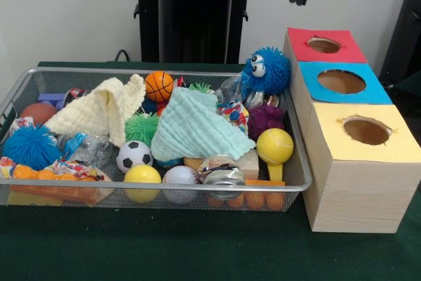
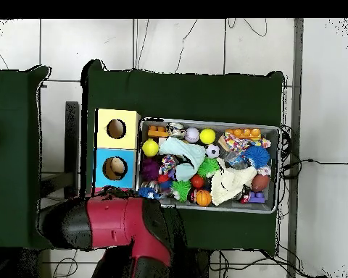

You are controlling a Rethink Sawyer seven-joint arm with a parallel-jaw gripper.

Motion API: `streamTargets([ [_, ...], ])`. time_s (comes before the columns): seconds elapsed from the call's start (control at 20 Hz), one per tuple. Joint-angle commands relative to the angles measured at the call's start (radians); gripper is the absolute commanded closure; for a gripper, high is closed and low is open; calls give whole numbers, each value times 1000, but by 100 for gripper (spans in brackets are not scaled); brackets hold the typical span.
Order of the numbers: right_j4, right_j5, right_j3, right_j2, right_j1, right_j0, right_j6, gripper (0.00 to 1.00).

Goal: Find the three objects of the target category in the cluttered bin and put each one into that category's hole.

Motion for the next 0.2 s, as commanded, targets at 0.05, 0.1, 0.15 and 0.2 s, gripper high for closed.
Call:
streamTargets([
  [0.05, -81, -20, 83, 102, 0, -35, -73, 100],
  [0.1, -81, -19, 82, 102, 0, -36, -72, 100],
  [0.15, -77, -9, 84, 104, -2, -38, -74, 100],
  [0.2, -73, 1, 86, 106, -3, -40, -75, 100],
])
